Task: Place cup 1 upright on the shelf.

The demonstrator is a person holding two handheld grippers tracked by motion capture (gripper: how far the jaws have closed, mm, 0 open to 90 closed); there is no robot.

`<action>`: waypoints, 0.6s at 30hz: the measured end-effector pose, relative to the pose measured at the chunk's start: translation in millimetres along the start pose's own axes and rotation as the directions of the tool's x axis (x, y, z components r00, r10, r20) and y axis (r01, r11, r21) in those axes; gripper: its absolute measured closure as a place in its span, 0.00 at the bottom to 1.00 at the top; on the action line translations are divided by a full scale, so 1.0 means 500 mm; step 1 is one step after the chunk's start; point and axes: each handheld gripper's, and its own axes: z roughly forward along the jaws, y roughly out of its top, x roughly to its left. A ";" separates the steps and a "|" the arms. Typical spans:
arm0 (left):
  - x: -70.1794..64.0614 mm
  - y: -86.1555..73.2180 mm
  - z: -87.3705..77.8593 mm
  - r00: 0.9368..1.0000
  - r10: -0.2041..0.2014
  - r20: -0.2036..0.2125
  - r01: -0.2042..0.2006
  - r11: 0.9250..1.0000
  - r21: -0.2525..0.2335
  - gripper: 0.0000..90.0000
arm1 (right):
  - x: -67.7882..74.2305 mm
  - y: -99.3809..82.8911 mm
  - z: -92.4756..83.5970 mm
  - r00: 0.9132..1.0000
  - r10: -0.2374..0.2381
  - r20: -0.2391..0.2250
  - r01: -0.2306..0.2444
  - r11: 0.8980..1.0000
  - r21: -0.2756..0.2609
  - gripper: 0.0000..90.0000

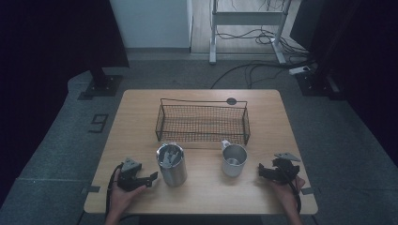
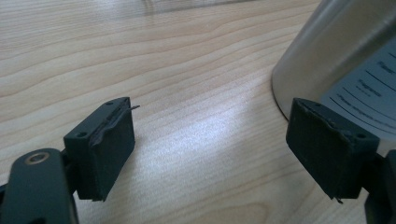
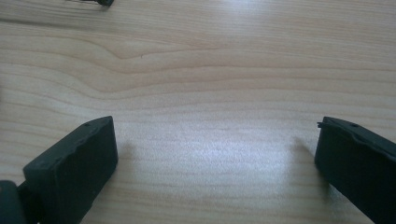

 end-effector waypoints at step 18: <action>-0.022 0.001 -0.059 0.996 0.034 0.087 -0.025 0.995 -0.099 0.16 | -0.004 -0.003 -0.003 1.000 -0.001 -0.002 0.001 1.000 0.000 0.00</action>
